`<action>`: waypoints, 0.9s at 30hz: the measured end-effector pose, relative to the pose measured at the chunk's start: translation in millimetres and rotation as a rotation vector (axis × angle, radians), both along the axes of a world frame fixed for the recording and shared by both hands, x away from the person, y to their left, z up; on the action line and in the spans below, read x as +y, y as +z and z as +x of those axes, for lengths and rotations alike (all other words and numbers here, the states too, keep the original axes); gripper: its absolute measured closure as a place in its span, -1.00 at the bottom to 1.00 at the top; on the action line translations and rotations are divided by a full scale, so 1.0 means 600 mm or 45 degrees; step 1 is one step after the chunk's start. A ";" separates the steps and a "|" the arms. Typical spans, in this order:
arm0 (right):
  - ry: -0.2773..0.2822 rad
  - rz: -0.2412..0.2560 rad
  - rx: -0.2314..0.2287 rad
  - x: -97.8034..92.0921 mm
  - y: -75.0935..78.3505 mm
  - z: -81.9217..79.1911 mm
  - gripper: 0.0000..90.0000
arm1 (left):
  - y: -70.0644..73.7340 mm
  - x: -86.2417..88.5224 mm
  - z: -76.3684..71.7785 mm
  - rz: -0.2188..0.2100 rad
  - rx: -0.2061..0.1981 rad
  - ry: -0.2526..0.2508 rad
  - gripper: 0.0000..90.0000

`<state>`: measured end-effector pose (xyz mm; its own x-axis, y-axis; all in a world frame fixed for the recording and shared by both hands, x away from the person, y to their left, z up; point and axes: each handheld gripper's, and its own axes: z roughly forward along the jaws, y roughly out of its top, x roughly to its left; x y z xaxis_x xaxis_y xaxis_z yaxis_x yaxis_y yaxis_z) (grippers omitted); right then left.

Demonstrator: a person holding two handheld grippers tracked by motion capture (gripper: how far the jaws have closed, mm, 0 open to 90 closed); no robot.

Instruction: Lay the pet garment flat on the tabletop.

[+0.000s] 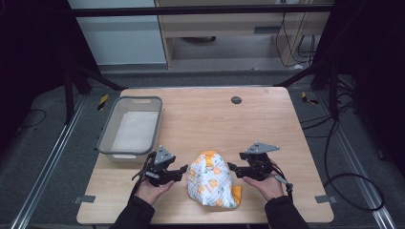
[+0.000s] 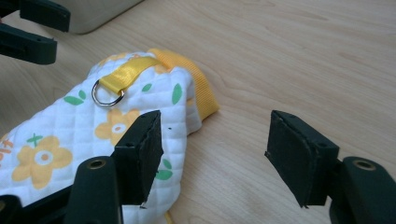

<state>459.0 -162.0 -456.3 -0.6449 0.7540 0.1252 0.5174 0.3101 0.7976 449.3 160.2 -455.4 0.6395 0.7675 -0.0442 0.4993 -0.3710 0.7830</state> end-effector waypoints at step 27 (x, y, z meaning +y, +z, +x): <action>0.184 0.013 0.152 0.045 -0.044 0.013 0.29 | -0.046 -0.045 0.009 0.058 0.150 -0.140 0.40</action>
